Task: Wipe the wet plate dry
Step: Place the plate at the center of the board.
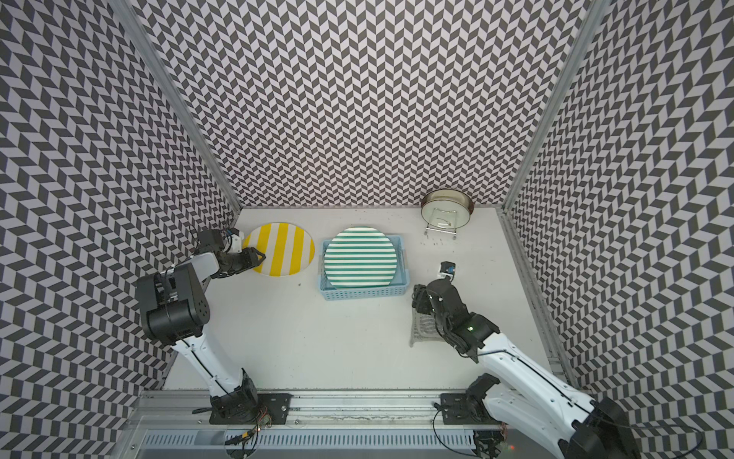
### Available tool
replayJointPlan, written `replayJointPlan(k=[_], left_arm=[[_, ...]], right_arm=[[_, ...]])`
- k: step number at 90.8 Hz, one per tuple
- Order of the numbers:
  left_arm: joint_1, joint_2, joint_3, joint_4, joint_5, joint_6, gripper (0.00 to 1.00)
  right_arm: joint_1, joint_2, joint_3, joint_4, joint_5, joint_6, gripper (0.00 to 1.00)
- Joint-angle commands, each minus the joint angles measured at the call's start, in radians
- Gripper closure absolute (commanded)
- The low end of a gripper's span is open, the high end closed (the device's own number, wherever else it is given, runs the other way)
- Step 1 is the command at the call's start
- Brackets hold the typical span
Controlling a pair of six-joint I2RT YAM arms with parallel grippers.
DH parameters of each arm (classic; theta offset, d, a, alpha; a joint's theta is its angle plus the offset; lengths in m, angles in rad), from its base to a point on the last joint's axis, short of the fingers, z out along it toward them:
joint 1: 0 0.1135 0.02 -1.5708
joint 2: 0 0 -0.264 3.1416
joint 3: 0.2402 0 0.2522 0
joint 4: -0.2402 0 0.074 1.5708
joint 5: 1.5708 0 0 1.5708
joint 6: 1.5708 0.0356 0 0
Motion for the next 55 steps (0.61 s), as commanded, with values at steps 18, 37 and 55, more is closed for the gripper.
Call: replayJointPlan(k=[18,37,55], left_arm=[[0.004,-0.032,-0.010,-0.029,-0.084,0.057,0.40],[0.004,-0.127,-0.003,-0.085,-0.129,0.078,0.36],[-0.015,-0.309,0.048,-0.177,-0.141,0.110,0.34]], right_arm=[[-0.003,0.002,0.007,0.066,-0.002,0.010,0.32],[-0.003,0.023,0.039,0.077,-0.002,-0.016,0.32],[-0.004,0.053,0.129,0.172,-0.103,-0.142,0.19]])
